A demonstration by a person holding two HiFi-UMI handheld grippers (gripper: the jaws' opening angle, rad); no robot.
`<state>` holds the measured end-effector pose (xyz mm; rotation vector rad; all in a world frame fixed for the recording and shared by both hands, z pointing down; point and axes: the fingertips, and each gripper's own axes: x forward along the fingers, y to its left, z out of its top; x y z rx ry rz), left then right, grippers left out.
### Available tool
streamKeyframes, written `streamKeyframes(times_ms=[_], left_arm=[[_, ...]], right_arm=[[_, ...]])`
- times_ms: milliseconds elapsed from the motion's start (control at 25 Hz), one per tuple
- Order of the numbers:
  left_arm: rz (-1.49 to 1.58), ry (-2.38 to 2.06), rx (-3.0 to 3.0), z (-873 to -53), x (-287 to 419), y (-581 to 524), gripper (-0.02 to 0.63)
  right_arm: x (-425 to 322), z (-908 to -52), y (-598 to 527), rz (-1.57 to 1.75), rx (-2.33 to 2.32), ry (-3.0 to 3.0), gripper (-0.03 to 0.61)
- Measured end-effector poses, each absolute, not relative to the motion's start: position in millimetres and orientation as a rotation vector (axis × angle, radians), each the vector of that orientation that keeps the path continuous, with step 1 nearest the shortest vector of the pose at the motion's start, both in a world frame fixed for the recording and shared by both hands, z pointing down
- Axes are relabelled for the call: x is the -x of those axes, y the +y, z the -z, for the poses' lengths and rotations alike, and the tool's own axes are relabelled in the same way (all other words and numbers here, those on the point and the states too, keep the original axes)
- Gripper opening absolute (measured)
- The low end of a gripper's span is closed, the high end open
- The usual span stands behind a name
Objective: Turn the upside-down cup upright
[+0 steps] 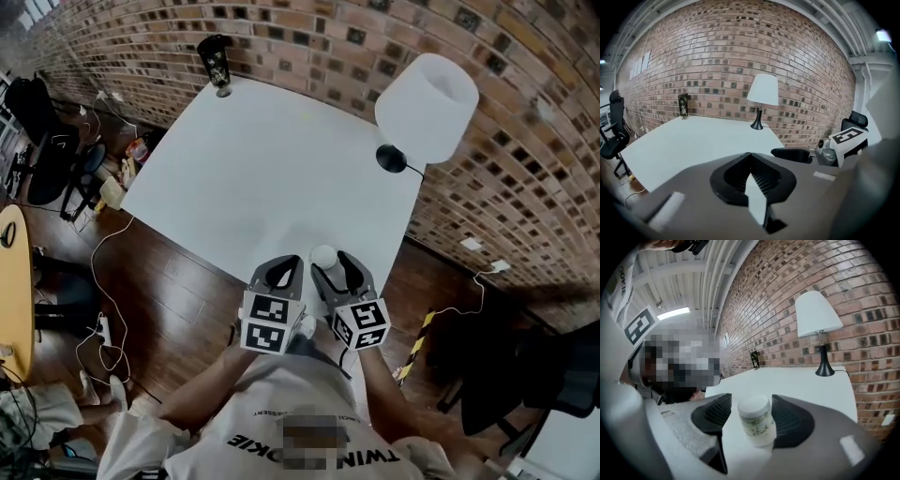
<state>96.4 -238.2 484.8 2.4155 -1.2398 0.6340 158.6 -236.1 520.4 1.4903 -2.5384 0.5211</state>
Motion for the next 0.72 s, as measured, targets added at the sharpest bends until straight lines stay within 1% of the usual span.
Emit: streamKeyframes(times_ms=[200, 320, 360, 440, 480, 720], left_arm=[[-0.62, -1.293, -2.388, -487, -86, -228, 0.005], [-0.603, -1.303, -2.382, -487, -81, -215, 0.005], [-0.596, -1.299, -2.383, -487, -80, -209, 0.005], [-0.581, -1.29, -2.386, -486, -75, -196, 0.005], [-0.572, -1.289, -2.39, -484, -72, -190, 0.005], [-0.527, -1.242, -2.439, -477, -50, -130, 0.005]], right_arm=[[-157, -502, -228, -0.52, -1.478, -2.541, 0.259], [-153, -496, -216, -0.513, -1.471, -2.498, 0.248], [-152, -494, -211, -0.509, -1.474, -2.485, 0.229], [-147, -488, -199, -0.5, -1.483, -2.472, 0.151], [-144, -485, -192, -0.495, -1.486, -2.467, 0.133], [-113, -474, -136, -0.454, -1.506, -2.427, 0.116]])
